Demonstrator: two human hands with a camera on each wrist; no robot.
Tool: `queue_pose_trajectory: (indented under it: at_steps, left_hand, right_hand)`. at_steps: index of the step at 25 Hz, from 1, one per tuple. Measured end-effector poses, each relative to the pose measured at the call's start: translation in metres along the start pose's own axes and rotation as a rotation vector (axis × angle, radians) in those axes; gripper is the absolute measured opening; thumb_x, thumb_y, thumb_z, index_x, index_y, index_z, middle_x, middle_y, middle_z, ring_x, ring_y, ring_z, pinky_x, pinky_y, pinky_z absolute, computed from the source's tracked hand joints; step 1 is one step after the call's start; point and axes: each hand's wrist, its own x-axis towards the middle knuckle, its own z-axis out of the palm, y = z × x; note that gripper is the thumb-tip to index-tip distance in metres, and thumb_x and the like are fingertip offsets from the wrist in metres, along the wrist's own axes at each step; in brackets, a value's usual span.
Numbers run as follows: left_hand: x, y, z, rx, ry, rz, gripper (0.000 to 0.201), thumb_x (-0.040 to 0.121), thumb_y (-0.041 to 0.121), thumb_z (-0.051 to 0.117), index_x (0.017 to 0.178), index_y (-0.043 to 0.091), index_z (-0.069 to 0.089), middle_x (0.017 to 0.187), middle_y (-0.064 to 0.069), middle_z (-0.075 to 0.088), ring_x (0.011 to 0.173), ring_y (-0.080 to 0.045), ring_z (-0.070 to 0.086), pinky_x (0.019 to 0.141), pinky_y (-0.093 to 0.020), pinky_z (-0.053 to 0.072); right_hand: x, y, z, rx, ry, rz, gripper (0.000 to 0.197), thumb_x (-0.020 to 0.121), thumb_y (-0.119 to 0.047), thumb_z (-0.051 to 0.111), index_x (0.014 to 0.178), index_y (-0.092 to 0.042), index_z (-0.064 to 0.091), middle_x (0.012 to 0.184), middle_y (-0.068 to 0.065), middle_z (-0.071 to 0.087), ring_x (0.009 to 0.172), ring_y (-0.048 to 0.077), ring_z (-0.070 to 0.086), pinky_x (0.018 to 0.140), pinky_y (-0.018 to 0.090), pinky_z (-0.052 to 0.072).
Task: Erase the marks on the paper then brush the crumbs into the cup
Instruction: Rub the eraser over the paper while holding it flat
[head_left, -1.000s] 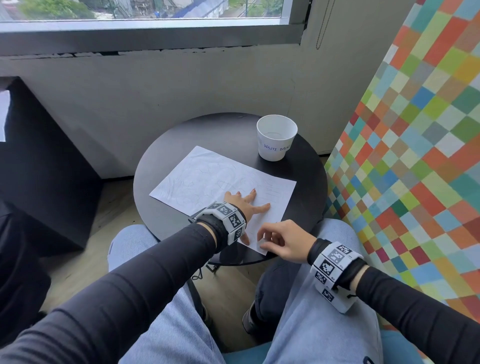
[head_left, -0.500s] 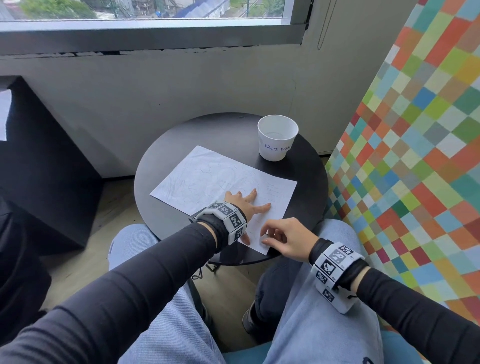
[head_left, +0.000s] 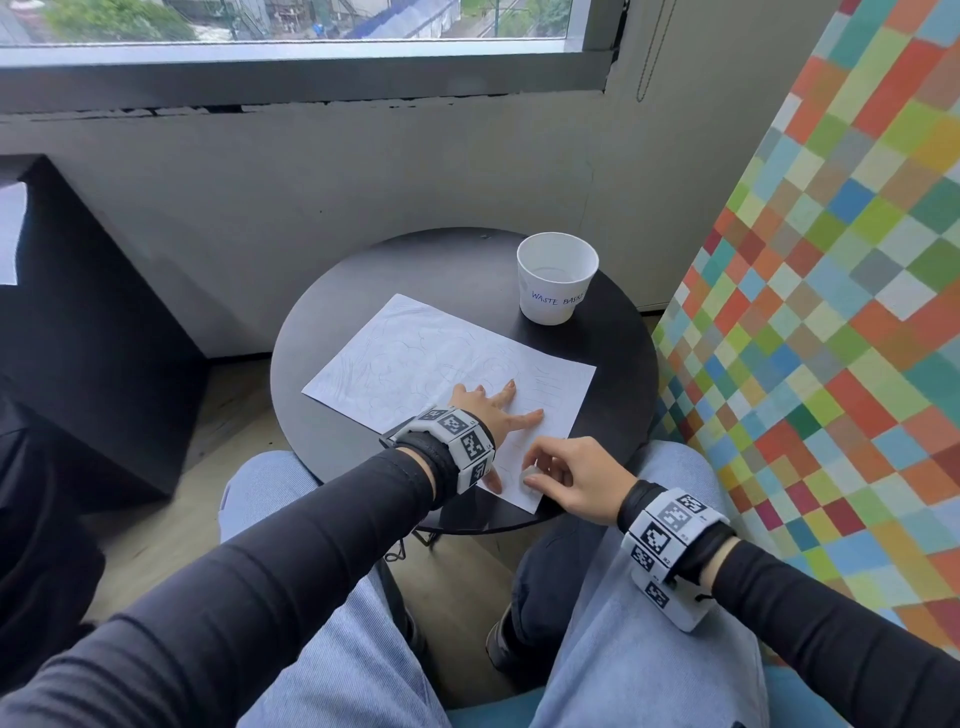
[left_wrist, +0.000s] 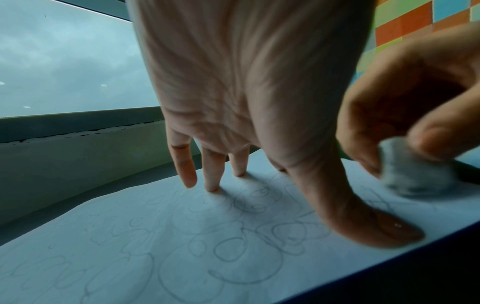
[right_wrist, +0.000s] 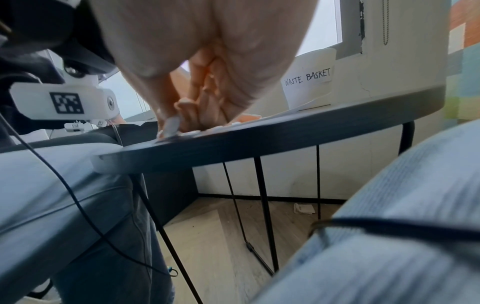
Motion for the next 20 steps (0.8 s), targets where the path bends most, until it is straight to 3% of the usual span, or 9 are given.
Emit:
queue_pose_trajectory:
  at_steps: [4,8,11,14,17,20]
  left_hand:
    - [0.0002,0.0011,0.0001,-0.004,-0.002,-0.008,0.122,0.071,0.065,0.076,0.153,0.046,-0.013,0.165,-0.008,-0.014,0.147,-0.040,0.021,0.110,-0.050,0.033]
    - [0.0007,0.0001,0.0007,-0.004,-0.002,-0.003,0.122,0.071,0.066,0.075,0.153,0.045,-0.014,0.165,-0.009,-0.014,0.147,-0.041,0.020,0.111,-0.051,0.031]
    - [0.0012,0.0000,0.0019,0.004,0.005,-0.003,0.124,0.069,0.067,0.075,0.153,0.046,-0.013,0.165,-0.009,-0.013,0.146,-0.040,0.023,0.110,-0.049,0.033]
    - [0.0023,-0.0004,0.0012,0.000,0.010,0.002,0.124,0.069,0.066,0.076,0.153,0.046,-0.013,0.165,-0.009,-0.012,0.146,-0.040,0.022,0.110,-0.051,0.032]
    - [0.0016,0.0005,0.0017,-0.003,-0.002,-0.010,0.124,0.070,0.066,0.076,0.153,0.046,-0.013,0.165,-0.008,-0.014,0.147,-0.040,0.020,0.111,-0.052,0.031]
    - [0.0025,0.0005,0.0011,-0.006,0.008,-0.006,0.123,0.070,0.065,0.076,0.153,0.046,-0.013,0.165,-0.008,-0.013,0.147,-0.041,0.020,0.110,-0.051,0.031]
  right_hand:
    - [-0.0003,0.0004,0.0017,0.003,-0.077,-0.028,0.008,0.087,-0.021,0.067,0.089,-0.014,0.065,0.060,-0.014,0.051,0.055,0.007,0.049,0.057,0.010,0.036]
    - [0.0019,0.0022,0.0024,-0.035,0.014,0.000,0.009,0.088,-0.022,0.066,0.090,-0.014,0.063,0.065,-0.013,0.053,0.055,0.004,0.050,0.058,0.011,0.036]
    - [0.0017,-0.0003,0.0041,-0.004,-0.073,-0.020,0.011,0.088,-0.022,0.067,0.092,-0.012,0.064,0.065,-0.014,0.053,0.056,0.005,0.050,0.058,0.011,0.038]
    - [0.0031,0.0002,0.0044,-0.035,0.017,-0.009,0.011,0.088,-0.022,0.066,0.091,-0.012,0.065,0.066,-0.008,0.056,0.056,0.003,0.051,0.060,0.015,0.039]
    - [0.0028,-0.0030,0.0051,-0.019,-0.063,-0.023,0.013,0.088,-0.021,0.067,0.094,-0.010,0.066,0.065,-0.015,0.053,0.058,0.001,0.051,0.060,0.010,0.037]
    - [0.0040,-0.0009,0.0033,-0.037,0.022,-0.016,0.011,0.088,-0.021,0.067,0.092,-0.011,0.065,0.065,-0.013,0.054,0.059,0.000,0.053,0.059,0.009,0.036]
